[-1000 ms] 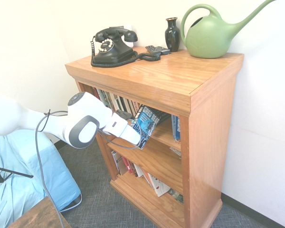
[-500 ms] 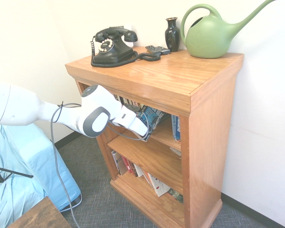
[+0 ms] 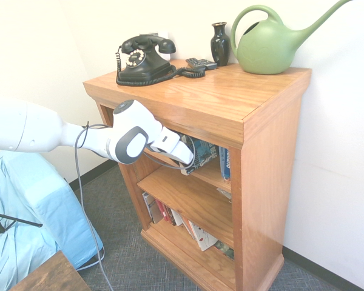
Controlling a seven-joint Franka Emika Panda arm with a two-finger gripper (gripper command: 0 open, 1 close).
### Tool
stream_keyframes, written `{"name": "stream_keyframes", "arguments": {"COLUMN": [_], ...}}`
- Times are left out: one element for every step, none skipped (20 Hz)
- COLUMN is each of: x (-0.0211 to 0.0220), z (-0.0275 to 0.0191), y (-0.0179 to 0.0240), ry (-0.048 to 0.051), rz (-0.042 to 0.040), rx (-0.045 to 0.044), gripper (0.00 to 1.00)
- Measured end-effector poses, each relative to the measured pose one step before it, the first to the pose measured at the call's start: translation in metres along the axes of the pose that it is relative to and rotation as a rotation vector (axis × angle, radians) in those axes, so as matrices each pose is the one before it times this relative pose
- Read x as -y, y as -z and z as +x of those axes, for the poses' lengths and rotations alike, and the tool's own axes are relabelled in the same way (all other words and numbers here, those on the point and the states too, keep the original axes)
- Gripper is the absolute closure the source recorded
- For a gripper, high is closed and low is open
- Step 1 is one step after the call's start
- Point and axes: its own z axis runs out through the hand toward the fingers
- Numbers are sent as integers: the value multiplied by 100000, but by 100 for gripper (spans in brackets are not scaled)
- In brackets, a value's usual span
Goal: Shelf the books
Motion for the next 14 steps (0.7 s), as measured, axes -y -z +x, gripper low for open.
{"name": "stream_keyframes", "arguments": {"x": [181, 144, 41, 30, -2, 26, 72, 87, 87, 63, 72, 78, 52, 57], "z": [165, 115, -8, -2, 17, -4, -50, -48, -51, -46, -63, -61, -42, -38], "y": [-143, -181, -150, -7, -8, -14, -17, -18, -14, 0, 3, -6, -31, -39], "ry": [328, 331, 416, 537, 619, 671, 500, 424, 385, 292, 124, -1, 80, 266], "rz": [-48, -158, -264, -235, -350, -384, -284, -242, -205, -358, -315, -134, -60, 49], "rx": [-287, -171, -88, -304, -422, -480, -368, -337, -299, -499, -497, -446, -491, -551], "gripper": [100, 100, 100, 100, 100, 100, 100, 100, 0, 0, 0, 0, 0, 0]}}
